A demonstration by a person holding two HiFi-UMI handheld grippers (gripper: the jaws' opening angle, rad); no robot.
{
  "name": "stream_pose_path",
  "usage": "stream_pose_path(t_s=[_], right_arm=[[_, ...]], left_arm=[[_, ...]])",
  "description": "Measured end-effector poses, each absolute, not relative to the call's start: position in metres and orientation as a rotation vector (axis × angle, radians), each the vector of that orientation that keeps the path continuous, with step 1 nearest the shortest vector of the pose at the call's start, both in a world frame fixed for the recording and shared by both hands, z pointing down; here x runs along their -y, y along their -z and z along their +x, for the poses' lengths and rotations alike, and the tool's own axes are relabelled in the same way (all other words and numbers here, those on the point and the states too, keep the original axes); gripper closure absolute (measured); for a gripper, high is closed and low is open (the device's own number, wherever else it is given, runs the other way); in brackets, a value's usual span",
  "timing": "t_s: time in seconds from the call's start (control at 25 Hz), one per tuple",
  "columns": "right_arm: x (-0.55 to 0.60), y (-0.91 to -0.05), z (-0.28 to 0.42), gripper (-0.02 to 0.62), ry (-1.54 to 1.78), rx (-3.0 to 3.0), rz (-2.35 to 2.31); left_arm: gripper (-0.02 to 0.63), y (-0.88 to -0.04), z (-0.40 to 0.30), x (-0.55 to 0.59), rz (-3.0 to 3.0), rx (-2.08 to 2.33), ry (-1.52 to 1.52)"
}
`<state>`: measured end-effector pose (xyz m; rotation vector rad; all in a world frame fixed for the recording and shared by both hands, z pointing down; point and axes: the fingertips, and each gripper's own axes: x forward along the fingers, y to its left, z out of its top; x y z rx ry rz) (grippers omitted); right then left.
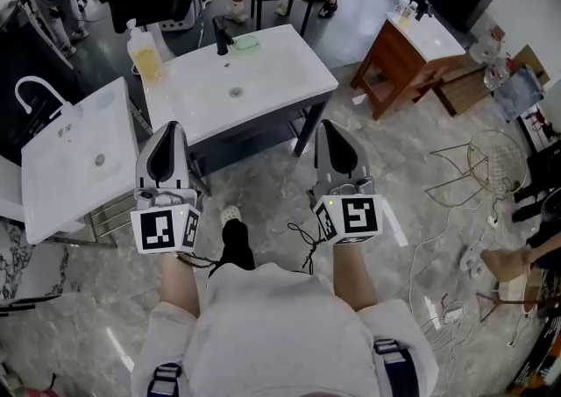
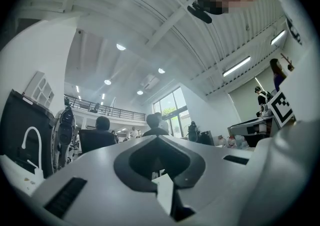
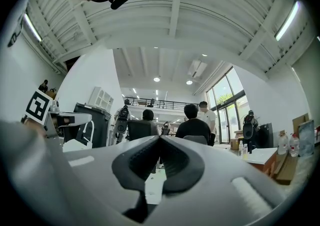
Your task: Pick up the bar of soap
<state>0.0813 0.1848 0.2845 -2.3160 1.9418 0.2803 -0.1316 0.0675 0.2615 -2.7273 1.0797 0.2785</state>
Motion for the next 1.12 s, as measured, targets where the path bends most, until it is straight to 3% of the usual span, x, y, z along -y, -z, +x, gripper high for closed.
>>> stream_pose_path(t_s=[0.64, 1.12], right_arm=[[0.010, -0.276, 0.127, 0.584, -0.263, -1.824, -2.395], [0.099, -0.290, 0.135, 0.584, -0.231, -1.843, -2.439]], left_arm=[[0.598, -0.256, -0.071, 0.137, -2.793, -0.924, -0.261], [0.598, -0.269, -0.047, 0.228, -2.844, -0.841, -0.233]])
